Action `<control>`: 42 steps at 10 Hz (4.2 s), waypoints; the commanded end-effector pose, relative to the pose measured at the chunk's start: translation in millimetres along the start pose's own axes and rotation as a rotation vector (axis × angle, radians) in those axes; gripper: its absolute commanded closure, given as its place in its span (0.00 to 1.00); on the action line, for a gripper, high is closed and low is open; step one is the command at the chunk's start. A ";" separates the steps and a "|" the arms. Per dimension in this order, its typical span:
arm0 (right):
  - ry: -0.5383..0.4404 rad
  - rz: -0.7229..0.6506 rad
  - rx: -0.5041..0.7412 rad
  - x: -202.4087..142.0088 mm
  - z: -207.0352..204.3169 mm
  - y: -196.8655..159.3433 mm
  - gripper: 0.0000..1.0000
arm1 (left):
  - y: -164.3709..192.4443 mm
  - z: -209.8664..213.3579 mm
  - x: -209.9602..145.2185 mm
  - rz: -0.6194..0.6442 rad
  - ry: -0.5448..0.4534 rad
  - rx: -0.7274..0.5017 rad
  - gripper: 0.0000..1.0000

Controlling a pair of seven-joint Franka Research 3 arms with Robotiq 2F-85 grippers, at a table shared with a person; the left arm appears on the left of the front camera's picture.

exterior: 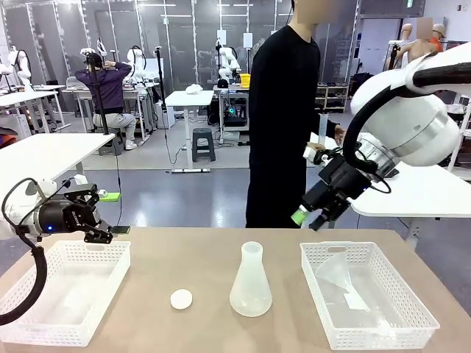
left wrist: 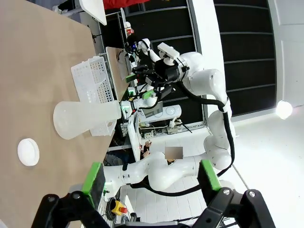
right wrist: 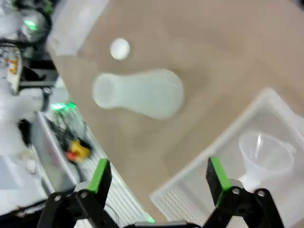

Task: Prepare the solutions needed for the experiment.
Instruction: Pick up the Plastic Funnel and insert it into the Big flask.

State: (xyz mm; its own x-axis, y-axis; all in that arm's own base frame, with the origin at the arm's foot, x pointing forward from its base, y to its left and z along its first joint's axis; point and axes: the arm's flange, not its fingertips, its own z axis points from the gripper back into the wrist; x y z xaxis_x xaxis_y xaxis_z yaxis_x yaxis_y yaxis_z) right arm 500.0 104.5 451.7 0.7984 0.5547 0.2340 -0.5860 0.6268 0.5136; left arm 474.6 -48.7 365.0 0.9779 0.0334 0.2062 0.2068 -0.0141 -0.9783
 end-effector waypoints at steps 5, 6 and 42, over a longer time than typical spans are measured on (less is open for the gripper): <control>0.208 0.091 -0.080 -1.2 -6.0 -1.5 0.00 | -4.1 -1.7 -0.5 -0.010 -0.010 -0.010 0.00; 0.208 0.091 -0.080 -1.2 -6.0 -1.5 0.00 | -4.1 -1.7 -0.5 -0.010 -0.010 -0.010 0.00; 0.715 0.901 0.001 38.6 -71.7 -115.8 0.32 | -4.1 -1.7 -0.5 -0.010 -0.010 -0.010 0.00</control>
State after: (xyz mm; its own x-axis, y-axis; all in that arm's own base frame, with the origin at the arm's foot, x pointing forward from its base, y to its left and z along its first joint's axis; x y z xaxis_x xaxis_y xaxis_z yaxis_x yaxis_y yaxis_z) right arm 583.7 93.4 340.4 -0.1534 0.9875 -0.0355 -0.9164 -0.1287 0.3789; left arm 474.5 -48.7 365.2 0.9778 0.0334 0.2067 0.2072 -0.0142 -0.9782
